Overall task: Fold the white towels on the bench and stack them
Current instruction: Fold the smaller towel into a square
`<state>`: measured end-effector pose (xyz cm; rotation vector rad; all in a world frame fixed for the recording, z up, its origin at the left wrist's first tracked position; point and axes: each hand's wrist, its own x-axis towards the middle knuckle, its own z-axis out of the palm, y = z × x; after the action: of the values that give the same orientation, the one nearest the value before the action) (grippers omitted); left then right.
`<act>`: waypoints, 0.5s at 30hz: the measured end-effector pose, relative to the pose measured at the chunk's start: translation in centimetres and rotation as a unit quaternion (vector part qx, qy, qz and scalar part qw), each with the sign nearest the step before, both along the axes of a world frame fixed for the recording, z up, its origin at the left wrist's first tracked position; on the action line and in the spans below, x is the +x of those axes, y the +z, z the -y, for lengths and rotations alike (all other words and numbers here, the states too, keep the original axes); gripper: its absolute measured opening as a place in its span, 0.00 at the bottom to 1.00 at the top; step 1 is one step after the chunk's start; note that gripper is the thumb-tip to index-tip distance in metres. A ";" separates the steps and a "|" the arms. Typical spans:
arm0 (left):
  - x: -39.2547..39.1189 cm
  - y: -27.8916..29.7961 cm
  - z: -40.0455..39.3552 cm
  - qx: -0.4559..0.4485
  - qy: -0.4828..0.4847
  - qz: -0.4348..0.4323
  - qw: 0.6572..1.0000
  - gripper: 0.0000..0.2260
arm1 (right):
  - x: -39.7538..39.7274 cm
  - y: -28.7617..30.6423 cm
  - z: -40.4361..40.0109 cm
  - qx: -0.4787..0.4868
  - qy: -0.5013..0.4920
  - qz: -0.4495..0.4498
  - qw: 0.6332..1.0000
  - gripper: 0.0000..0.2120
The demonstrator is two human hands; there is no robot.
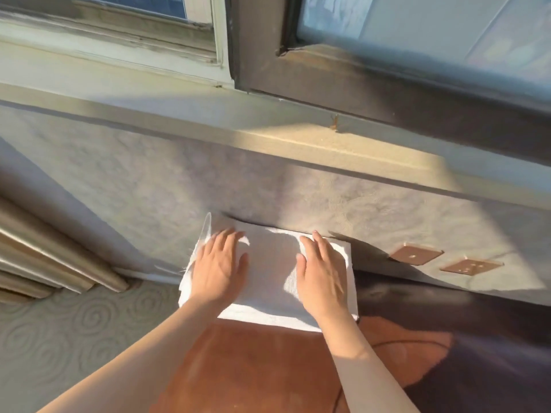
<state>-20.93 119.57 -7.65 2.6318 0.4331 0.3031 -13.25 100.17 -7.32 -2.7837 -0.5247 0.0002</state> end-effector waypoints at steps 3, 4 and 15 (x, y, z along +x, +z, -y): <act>1.6 -1.0 2.4 0.024 -0.151 -0.041 0.987 0.20 | 0.0 -2.0 -1.8 -0.068 0.075 -0.087 0.991 0.27; 1.9 -1.4 2.6 0.032 -0.172 -0.070 0.982 0.22 | 0.1 -2.5 -1.6 -0.078 0.083 -0.097 0.989 0.27; 2.9 -1.0 0.1 0.055 -0.183 -0.121 0.974 0.32 | 0.2 -1.9 0.1 -0.086 -0.035 -0.034 0.995 0.31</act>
<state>-18.07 119.48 -8.70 2.7998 -0.0019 -0.1176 -13.05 100.09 -9.26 -2.9556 -0.4295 0.1306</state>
